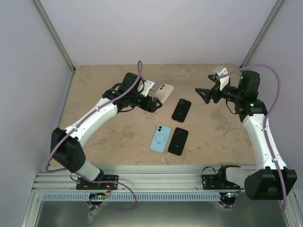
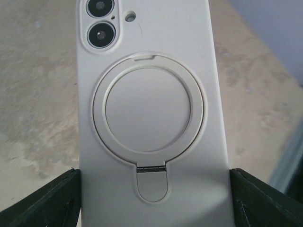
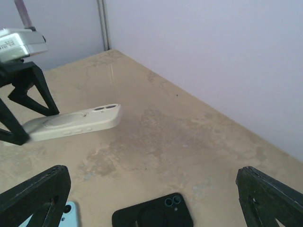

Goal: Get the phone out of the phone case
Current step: Pick up the phone at the center of the board.

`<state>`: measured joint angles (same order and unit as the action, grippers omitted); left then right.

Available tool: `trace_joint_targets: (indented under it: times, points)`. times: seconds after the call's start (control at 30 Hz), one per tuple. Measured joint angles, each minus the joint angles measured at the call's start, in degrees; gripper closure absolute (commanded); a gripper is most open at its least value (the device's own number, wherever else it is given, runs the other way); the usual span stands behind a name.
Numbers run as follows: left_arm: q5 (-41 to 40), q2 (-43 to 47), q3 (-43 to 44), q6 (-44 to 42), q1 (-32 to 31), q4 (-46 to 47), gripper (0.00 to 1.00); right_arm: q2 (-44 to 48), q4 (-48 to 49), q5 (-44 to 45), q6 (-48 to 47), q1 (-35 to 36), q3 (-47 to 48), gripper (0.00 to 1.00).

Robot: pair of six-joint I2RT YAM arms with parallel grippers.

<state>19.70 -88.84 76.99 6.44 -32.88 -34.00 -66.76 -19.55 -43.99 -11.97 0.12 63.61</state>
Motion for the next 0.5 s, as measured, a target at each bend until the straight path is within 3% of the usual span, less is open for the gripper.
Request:
trace_joint_targets:
  times: [0.13, 0.3, 0.5]
  points:
    - [7.37, 3.48, -0.74, -1.97, 1.31, 0.04, 0.48, 0.07, -4.13, -0.52, -8.96, 1.22, 3.87, 0.02]
    - [15.5, 7.61, -3.1, -4.28, 2.16, 0.0, 0.48, 0.55, -13.81, -3.23, -27.02, 2.29, 10.1, 0.02]
    - [24.52, 9.73, -4.0, -8.61, 2.19, -2.45, 0.47, 4.15, -22.88, -2.97, -47.08, 8.48, 10.12, 0.04]
